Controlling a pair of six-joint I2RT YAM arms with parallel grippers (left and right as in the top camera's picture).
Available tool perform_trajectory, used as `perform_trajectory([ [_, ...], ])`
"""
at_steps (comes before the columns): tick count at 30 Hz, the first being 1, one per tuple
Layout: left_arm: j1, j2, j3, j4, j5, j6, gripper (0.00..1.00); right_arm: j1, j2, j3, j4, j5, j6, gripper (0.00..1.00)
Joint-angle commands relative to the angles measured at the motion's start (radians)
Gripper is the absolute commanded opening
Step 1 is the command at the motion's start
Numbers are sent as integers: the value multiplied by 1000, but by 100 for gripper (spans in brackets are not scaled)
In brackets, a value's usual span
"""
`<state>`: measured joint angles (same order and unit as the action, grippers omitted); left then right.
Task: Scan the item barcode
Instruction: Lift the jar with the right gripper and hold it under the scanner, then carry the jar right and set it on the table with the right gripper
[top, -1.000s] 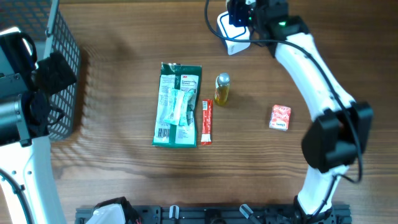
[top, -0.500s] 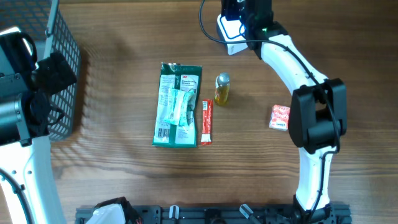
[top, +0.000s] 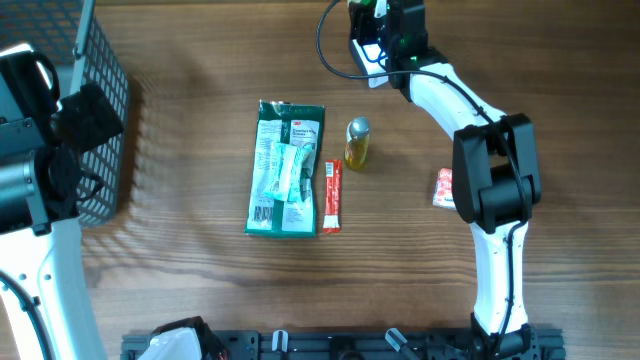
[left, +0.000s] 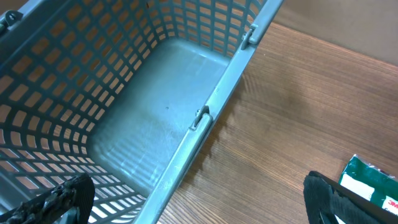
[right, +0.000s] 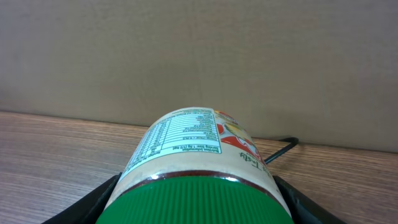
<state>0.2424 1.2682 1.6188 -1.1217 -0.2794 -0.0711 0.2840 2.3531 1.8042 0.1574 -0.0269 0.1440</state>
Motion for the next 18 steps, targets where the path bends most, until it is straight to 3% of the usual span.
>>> perform_trajectory([
  [1,4,2,3,3,2,12,100,-10,-40,13,13,-35,-11,4],
  [4,4,2,3,3,2,12,100,-23,-129,13,-13,-34,-14,4],
  [7,4,2,3,3,2,12,100,-53,-255,13,-142,-34,-13,4],
  [13,4,2,3,3,2,12,100,-149,-462,13,-692,-34,-3,4],
  [18,4,2,3,3,2,12,100,-251,-461,6,-1137,19,-3,12],
])
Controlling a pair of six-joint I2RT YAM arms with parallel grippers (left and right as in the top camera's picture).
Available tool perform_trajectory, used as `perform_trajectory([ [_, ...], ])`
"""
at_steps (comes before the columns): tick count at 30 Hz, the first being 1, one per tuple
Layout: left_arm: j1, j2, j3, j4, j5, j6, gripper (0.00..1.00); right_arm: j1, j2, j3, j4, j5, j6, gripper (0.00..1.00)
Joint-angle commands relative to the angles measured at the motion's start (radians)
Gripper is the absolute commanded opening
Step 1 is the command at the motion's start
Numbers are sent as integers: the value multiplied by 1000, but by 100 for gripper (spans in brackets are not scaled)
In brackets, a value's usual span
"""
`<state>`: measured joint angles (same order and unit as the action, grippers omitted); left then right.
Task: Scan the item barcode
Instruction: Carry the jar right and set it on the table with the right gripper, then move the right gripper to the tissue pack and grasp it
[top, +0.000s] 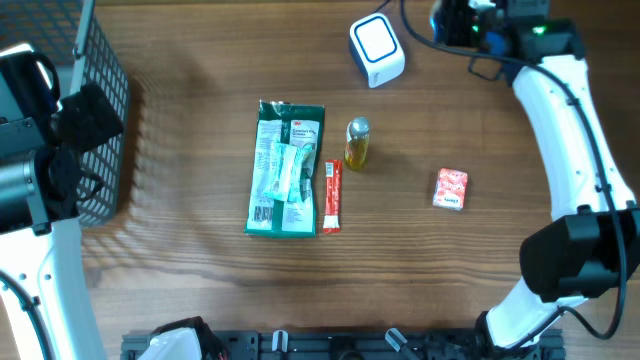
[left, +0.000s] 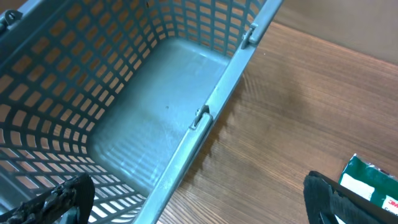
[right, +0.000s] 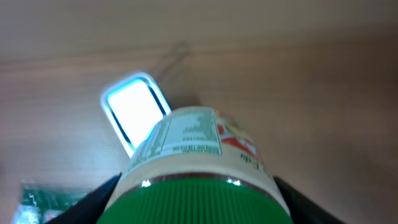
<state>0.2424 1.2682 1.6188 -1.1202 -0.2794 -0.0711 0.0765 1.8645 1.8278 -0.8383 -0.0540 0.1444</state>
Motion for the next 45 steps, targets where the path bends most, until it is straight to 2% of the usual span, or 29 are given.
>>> perform_trajectory([
  [1,4,2,3,1,2,12,100,-61,30,-32,-182,79,-3,13],
  [4,4,2,3,1,2,12,100,-136,30,-133,-217,117,-2,13],
  [9,4,2,3,1,2,12,100,-254,30,-316,-164,117,76,14],
  [14,4,2,3,1,2,12,100,-363,30,-475,-57,117,95,19],
  [17,4,2,3,1,2,12,100,-409,30,-489,-37,113,121,26],
  [18,4,2,3,1,2,12,100,-425,30,-491,-37,114,121,44],
  [21,4,2,3,1,2,12,100,-441,30,-493,-37,113,121,89],
  [22,4,2,3,1,2,12,100,-441,30,-493,-37,113,122,100],
  [26,4,2,3,1,2,12,100,-441,17,-485,-39,132,121,100],
  [31,4,2,3,1,2,12,100,-434,-91,-367,-161,127,148,100],
  [35,4,2,3,1,2,12,100,-405,-223,-327,-261,-88,132,97],
  [36,4,2,3,1,2,12,100,-383,-264,-329,-294,-234,46,92],
  [37,4,2,3,1,2,12,100,-374,-274,-332,-307,-268,21,93],
  [38,4,2,3,1,2,12,100,-364,-277,-336,-318,-278,19,100],
  [40,4,2,3,1,2,12,100,-346,-277,-360,-336,-294,41,100],
  [41,4,2,3,1,2,12,100,-335,-277,-381,-333,-303,38,82],
  [43,4,2,3,1,2,12,100,-311,-277,-435,-321,-302,38,34],
  [44,4,2,3,1,2,12,100,-294,-277,-472,-313,-287,42,32],
  [45,4,2,3,1,2,12,100,-283,-277,-503,-301,-280,43,36],
])
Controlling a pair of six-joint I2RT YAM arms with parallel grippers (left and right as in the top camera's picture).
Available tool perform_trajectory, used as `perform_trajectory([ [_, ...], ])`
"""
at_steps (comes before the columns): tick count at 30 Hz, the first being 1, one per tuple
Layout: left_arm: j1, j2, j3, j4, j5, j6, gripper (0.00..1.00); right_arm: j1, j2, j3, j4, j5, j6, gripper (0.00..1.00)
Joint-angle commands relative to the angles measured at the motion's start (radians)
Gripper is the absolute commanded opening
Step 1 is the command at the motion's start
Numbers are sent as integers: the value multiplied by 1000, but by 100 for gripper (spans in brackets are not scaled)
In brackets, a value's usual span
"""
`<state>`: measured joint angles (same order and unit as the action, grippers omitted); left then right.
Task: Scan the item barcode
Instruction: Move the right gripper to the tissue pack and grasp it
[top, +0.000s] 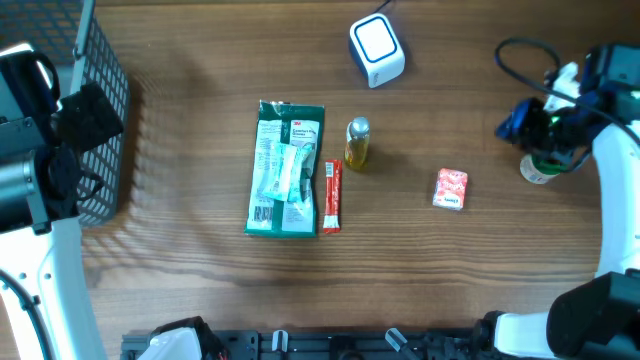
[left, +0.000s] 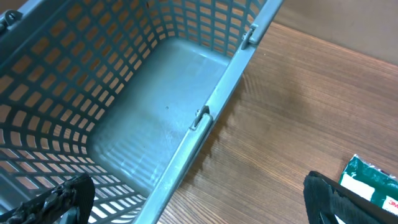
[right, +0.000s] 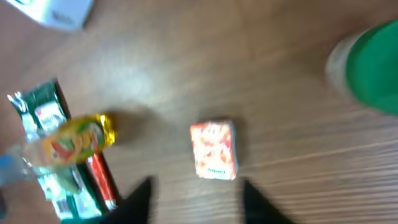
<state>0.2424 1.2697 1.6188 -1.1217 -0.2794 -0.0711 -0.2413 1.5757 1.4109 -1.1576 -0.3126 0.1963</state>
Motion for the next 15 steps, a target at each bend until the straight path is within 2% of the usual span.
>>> perform_trajectory([
  [1,4,0,3,3,2,12,100,48,12,-129,37,-22,-8,39],
  [5,4,0,3,3,2,12,100,85,12,-284,173,32,55,45],
  [7,4,0,3,3,2,12,100,95,12,-341,235,82,98,45],
  [15,4,0,3,3,2,12,100,98,12,-486,391,113,95,43],
])
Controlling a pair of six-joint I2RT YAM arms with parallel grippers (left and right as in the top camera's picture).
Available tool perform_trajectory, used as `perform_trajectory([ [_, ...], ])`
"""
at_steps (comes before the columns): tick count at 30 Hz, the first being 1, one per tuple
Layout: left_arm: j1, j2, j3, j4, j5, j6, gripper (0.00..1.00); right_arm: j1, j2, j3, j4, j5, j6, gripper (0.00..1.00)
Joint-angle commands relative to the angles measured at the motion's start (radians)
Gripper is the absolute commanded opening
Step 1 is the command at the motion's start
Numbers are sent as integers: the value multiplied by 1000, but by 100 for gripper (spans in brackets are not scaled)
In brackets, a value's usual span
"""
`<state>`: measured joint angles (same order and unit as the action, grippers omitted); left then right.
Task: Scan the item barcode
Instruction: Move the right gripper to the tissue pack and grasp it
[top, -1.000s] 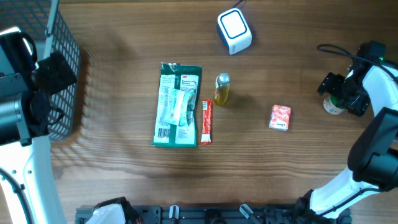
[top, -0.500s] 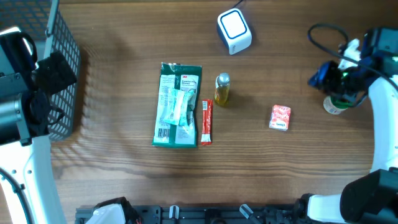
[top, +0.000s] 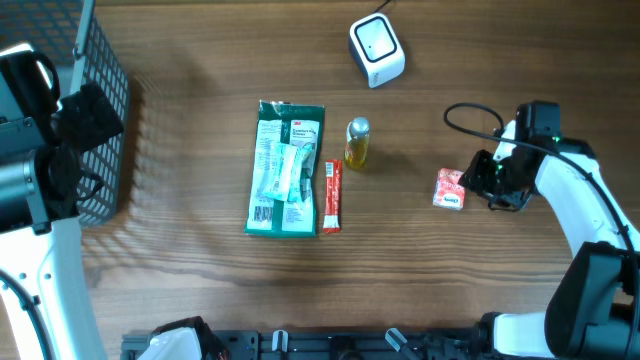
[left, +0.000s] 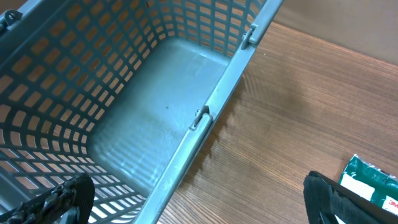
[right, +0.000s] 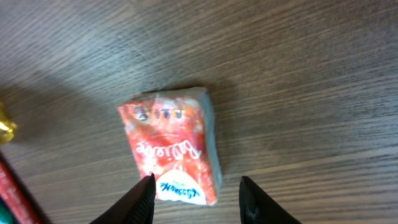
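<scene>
A small red packet (right: 171, 146) lies flat on the wood table, right of centre (top: 450, 188). My right gripper (right: 198, 196) is open low over its near end, one finger on each side, not touching it; from overhead the right gripper (top: 478, 180) sits just right of the packet. The white scanner (top: 377, 45) stands at the back. My left gripper (left: 193, 205) is open and empty over the rim of the grey-blue basket (left: 124, 93). No green-lidded jar shows in any view.
A green package (top: 287, 167), a red stick pack (top: 332, 197) and a small yellow bottle (top: 356, 142) lie mid-table. The basket (top: 100, 120) stands at the left edge. A black cable (top: 470, 115) loops behind the right arm.
My right gripper has moved left from the jar standing at the table's right side and now sits low and open around the red packet. The left arm has not moved.
My right gripper held a green-lidded jar at the back by the scanner, then with the scanner's lit face in view. Later the jar stood on the table at the right with the gripper open. Now the gripper straddles the red packet.
</scene>
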<state>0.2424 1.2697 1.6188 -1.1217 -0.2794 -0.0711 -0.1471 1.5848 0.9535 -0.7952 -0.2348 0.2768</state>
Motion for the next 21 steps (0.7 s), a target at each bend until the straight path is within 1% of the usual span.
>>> perform_trajectory([
  [1,4,0,3,3,2,12,100,4,3,-35,41,38,14,43],
  [4,4,0,3,3,2,12,100,4,3,-60,91,38,16,36],
  [6,4,0,3,3,2,12,100,4,3,-70,101,29,16,35],
  [14,4,0,3,3,2,12,100,4,4,-77,106,-11,15,35],
  [21,4,0,3,3,2,12,100,4,5,-77,114,-29,15,38],
])
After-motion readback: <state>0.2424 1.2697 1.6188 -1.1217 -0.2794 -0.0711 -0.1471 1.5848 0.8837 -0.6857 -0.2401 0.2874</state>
